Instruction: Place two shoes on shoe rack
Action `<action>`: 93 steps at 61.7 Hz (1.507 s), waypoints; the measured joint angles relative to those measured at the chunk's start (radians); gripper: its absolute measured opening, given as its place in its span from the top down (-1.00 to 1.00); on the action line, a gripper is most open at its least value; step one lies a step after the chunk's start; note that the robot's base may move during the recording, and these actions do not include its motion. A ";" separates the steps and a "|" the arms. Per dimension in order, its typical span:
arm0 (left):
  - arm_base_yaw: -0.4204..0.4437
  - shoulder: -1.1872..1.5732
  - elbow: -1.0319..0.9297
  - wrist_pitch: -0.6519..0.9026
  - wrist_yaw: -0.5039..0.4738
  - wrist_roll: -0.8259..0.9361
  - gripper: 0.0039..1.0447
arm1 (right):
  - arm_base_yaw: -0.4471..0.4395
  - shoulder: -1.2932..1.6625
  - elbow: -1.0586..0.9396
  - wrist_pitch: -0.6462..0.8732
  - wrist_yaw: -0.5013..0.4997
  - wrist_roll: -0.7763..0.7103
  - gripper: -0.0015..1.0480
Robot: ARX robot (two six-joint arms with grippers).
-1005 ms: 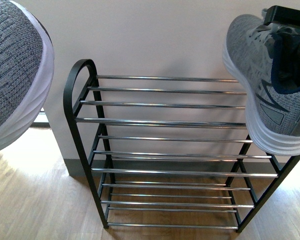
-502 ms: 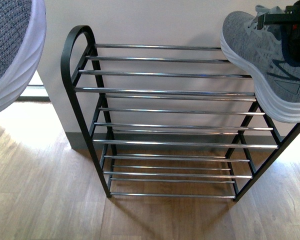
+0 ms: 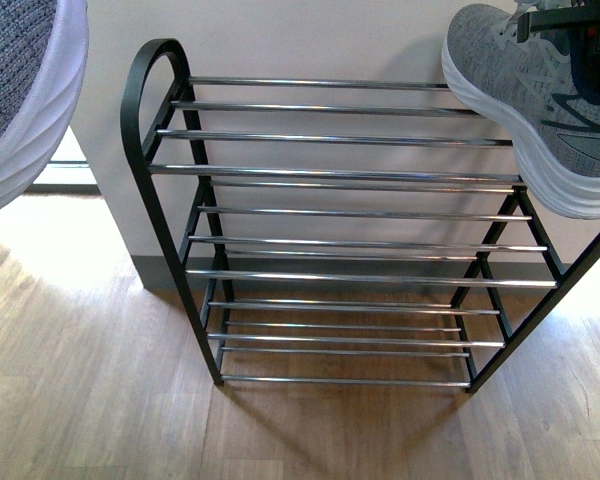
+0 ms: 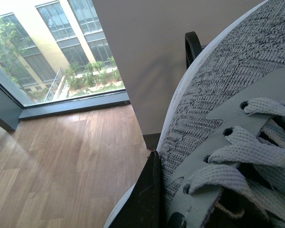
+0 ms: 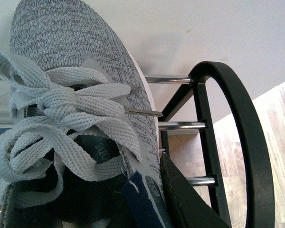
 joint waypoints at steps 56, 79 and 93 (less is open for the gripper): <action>0.000 0.000 0.000 0.000 0.000 0.000 0.98 | 0.000 0.000 0.000 0.000 0.000 -0.036 0.97; 0.000 0.000 0.000 0.000 0.000 0.000 0.98 | -0.008 0.000 -0.007 0.021 -0.057 -0.055 0.97; 0.000 0.000 0.000 0.000 0.001 0.000 0.98 | -0.032 0.000 -0.023 0.067 -0.417 -0.140 0.97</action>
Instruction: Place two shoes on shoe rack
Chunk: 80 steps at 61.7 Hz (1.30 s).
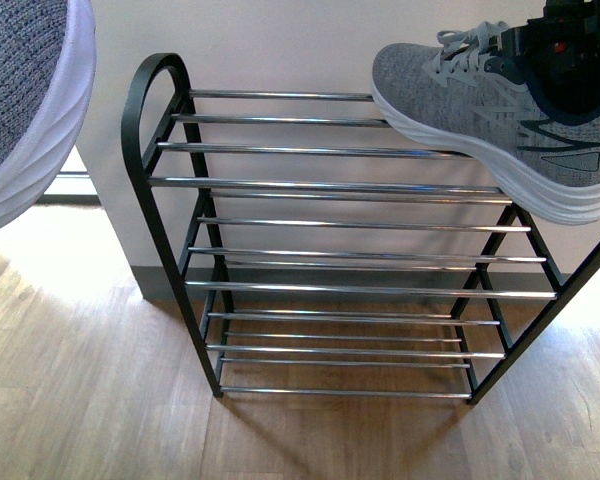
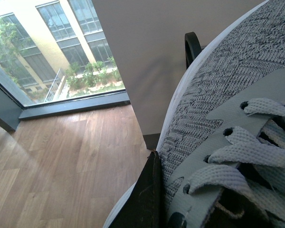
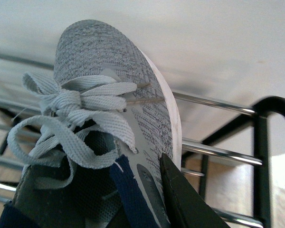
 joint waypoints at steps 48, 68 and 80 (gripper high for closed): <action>0.000 0.000 0.000 0.000 0.000 0.000 0.98 | -0.005 0.000 -0.006 -0.026 0.025 -0.009 0.97; 0.000 0.000 0.000 0.000 0.000 0.000 0.98 | -0.006 -0.011 -0.003 -0.080 0.161 -0.021 0.97; 0.000 0.000 0.000 0.000 0.000 0.000 0.98 | -0.017 -0.051 -0.019 -0.080 0.158 -0.031 0.97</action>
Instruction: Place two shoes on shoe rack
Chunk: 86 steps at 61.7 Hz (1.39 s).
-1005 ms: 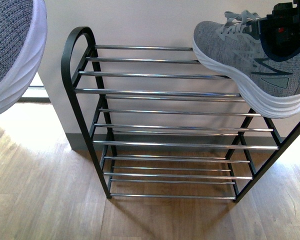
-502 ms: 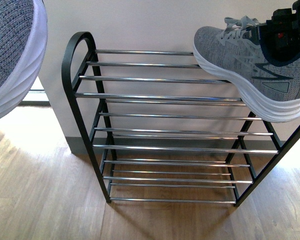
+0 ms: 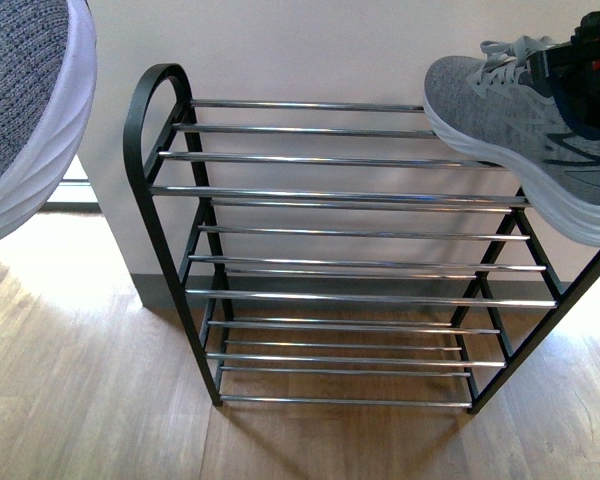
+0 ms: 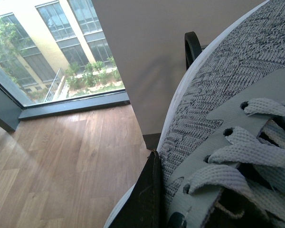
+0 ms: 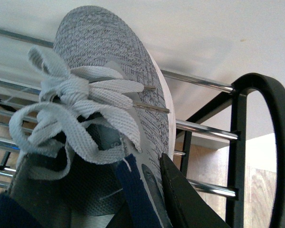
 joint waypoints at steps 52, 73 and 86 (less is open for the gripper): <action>0.000 0.000 0.000 0.000 0.000 0.000 0.98 | -0.011 -0.037 -0.014 -0.006 -0.006 0.001 0.97; 0.000 0.000 0.000 0.000 0.000 0.000 0.98 | -0.021 -0.037 -0.014 -0.004 -0.129 0.272 0.97; 0.000 0.000 0.000 0.000 0.000 0.000 0.98 | -0.020 -0.036 -0.014 -0.008 -0.125 0.310 0.97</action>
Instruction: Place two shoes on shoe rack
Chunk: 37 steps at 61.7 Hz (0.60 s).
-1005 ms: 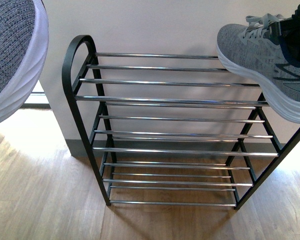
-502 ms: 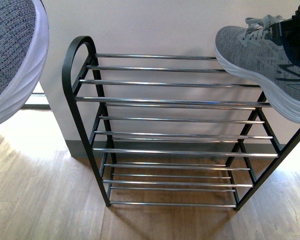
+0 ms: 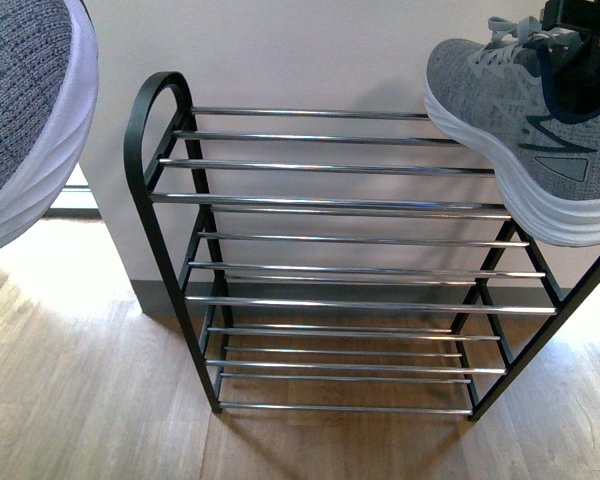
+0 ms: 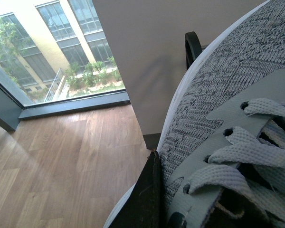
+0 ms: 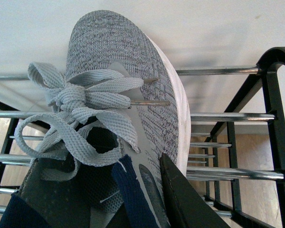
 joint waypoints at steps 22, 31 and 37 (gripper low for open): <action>0.000 0.000 0.000 0.000 0.000 0.000 0.98 | -0.001 0.001 0.000 0.000 0.000 0.006 0.97; 0.000 0.000 0.000 0.000 0.000 0.000 0.98 | -0.002 0.001 0.000 0.000 0.000 0.006 0.97; 0.000 0.000 0.000 0.000 0.000 0.000 0.98 | -0.002 0.001 0.000 0.000 0.000 0.006 0.97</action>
